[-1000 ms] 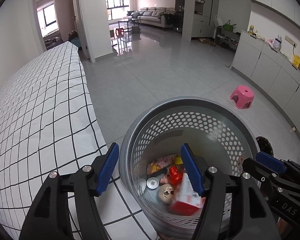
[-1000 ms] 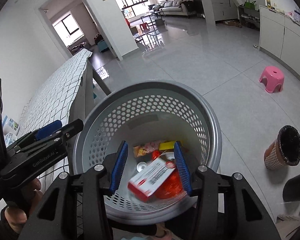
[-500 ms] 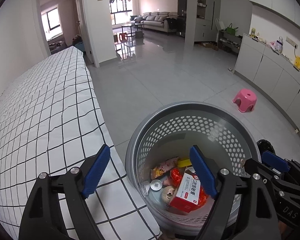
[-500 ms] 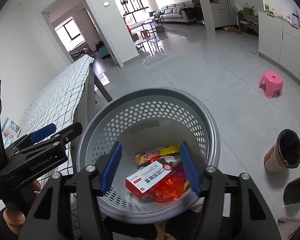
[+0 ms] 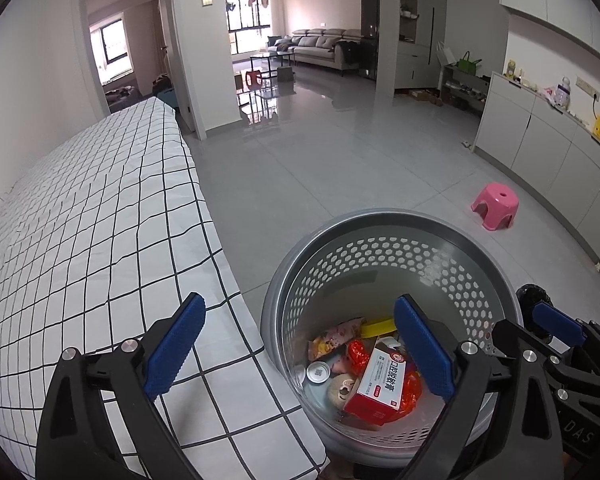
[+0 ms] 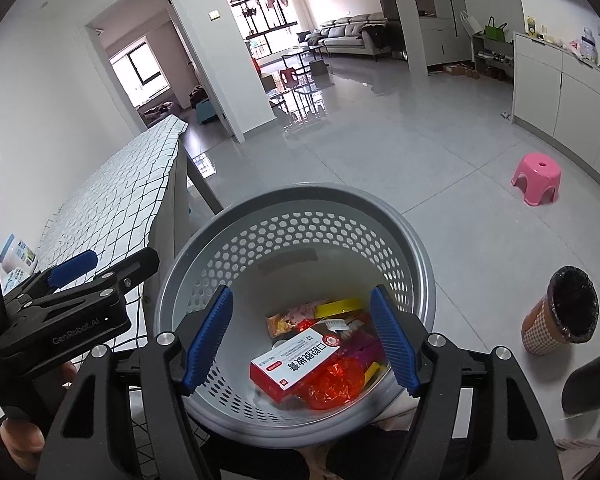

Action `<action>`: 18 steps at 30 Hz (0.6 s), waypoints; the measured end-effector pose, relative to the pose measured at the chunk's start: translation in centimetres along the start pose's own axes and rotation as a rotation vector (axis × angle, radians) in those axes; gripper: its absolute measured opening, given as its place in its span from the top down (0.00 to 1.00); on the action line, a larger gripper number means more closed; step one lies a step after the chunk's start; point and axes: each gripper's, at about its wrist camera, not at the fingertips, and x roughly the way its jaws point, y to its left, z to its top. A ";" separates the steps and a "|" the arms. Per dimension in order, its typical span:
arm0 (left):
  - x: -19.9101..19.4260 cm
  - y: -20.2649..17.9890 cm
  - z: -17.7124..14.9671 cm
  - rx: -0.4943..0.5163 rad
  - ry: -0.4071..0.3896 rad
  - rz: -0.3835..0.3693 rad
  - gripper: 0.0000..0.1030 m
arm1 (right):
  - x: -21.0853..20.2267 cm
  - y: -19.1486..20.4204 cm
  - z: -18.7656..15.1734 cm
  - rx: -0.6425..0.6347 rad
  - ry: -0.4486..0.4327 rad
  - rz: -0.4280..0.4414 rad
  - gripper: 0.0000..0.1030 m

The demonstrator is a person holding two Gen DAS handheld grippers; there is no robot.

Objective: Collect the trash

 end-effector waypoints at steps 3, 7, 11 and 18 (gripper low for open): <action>-0.3 0.0 0.1 0.000 -0.006 0.003 0.09 | -0.1 0.0 0.0 -0.003 -0.004 -0.003 0.34; -0.4 0.1 0.1 0.002 -0.005 0.000 0.07 | -0.4 0.1 0.0 -0.002 -0.015 -0.007 0.31; -0.6 0.2 0.1 0.003 -0.008 0.004 0.07 | -0.4 0.2 0.0 0.001 -0.019 -0.007 0.31; -0.8 0.4 0.3 0.006 -0.021 0.033 0.07 | -0.4 0.2 0.1 0.000 -0.022 -0.007 0.31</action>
